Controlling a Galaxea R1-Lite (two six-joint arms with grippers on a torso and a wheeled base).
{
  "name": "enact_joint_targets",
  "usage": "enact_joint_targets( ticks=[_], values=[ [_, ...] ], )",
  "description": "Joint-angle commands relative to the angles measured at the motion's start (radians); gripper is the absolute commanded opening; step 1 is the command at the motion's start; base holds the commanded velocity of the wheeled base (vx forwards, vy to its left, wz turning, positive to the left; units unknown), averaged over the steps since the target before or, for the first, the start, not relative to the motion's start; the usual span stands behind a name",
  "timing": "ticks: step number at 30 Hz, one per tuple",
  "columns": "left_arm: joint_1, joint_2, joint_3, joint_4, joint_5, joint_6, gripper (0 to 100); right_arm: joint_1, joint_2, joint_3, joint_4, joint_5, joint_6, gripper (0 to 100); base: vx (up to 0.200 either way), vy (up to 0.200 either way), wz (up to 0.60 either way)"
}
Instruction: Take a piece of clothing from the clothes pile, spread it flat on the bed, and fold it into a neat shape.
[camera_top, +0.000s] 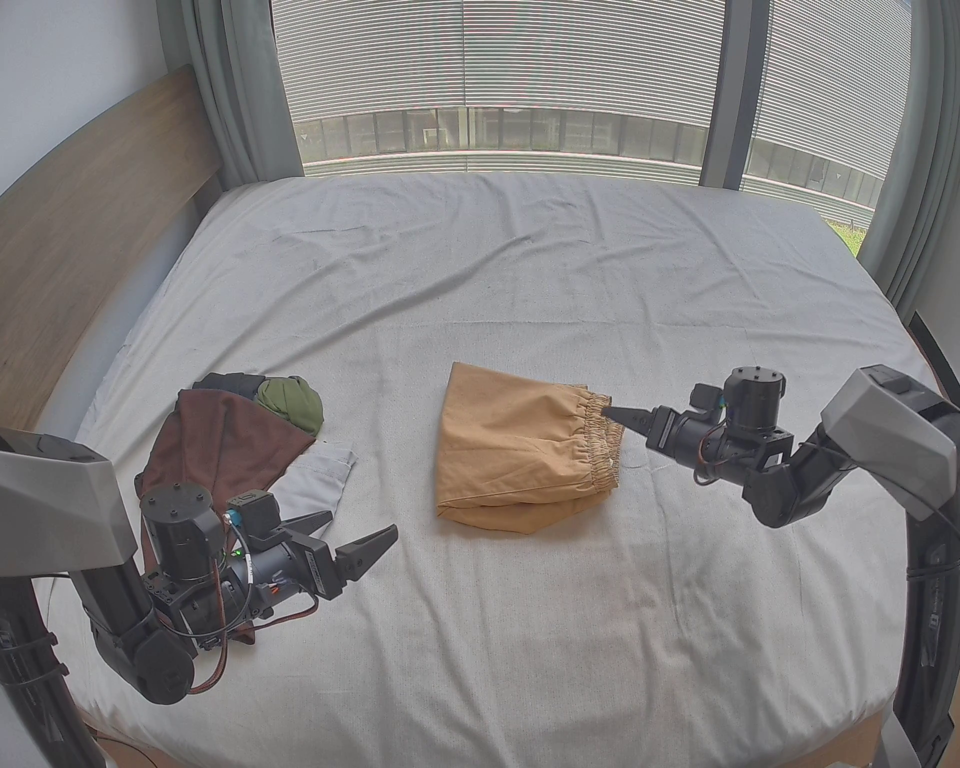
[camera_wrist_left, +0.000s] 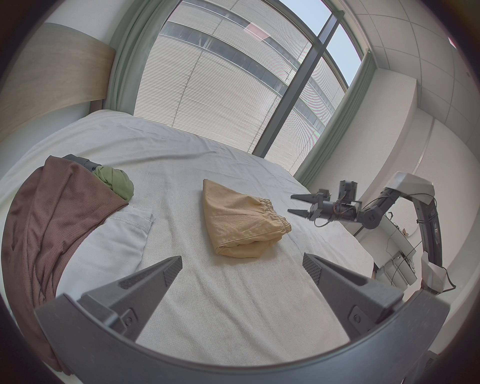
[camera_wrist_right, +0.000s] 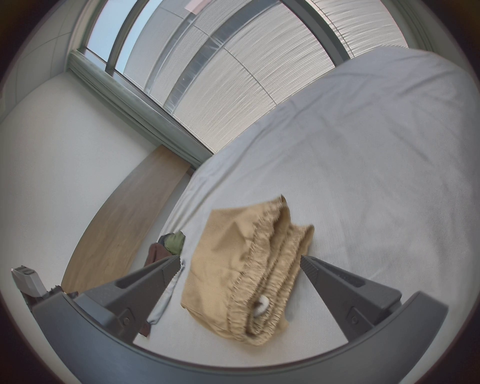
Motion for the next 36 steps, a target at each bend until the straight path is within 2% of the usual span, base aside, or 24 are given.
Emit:
enact_joint_targets(
  ticks=[1, 6, 14, 23, 27, 33, 36],
  values=[
    [0.001, -0.010, -0.002, 0.000, 0.000, 0.000, 100, -0.007, -0.128, 0.017, 0.000, 0.002, 0.000, 100, 0.000, 0.000, 0.00],
    [0.001, -0.009, -0.004, 0.000, 0.000, 0.000, 100, 0.069, -0.123, 0.020, -0.001, 0.002, -0.006, 100, 0.000, 0.000, 0.00],
    [0.019, -0.007, -0.004, 0.000, -0.002, -0.002, 100, 0.164, 0.027, -0.029, 0.009, 0.000, -0.040, 100, 0.000, 0.000, 0.00],
    [0.023, -0.004, -0.004, 0.000, -0.002, -0.002, 100, 0.170, 0.114, -0.027, 0.003, -0.003, -0.042, 100, 0.000, 0.000, 0.00],
    [0.023, -0.004, -0.005, 0.000, -0.002, -0.002, 100, 0.174, 0.142, -0.026, 0.000, -0.030, -0.043, 100, 0.000, 0.000, 0.00],
    [0.023, -0.004, -0.004, 0.000, -0.002, -0.002, 100, 0.181, 0.165, -0.018, -0.008, -0.038, -0.043, 100, 0.000, 0.000, 0.00],
    [0.024, -0.007, -0.002, 0.000, -0.002, -0.002, 100, 0.183, 0.157, -0.007, -0.069, -0.052, -0.043, 100, 0.000, 0.000, 0.00]
  ],
)
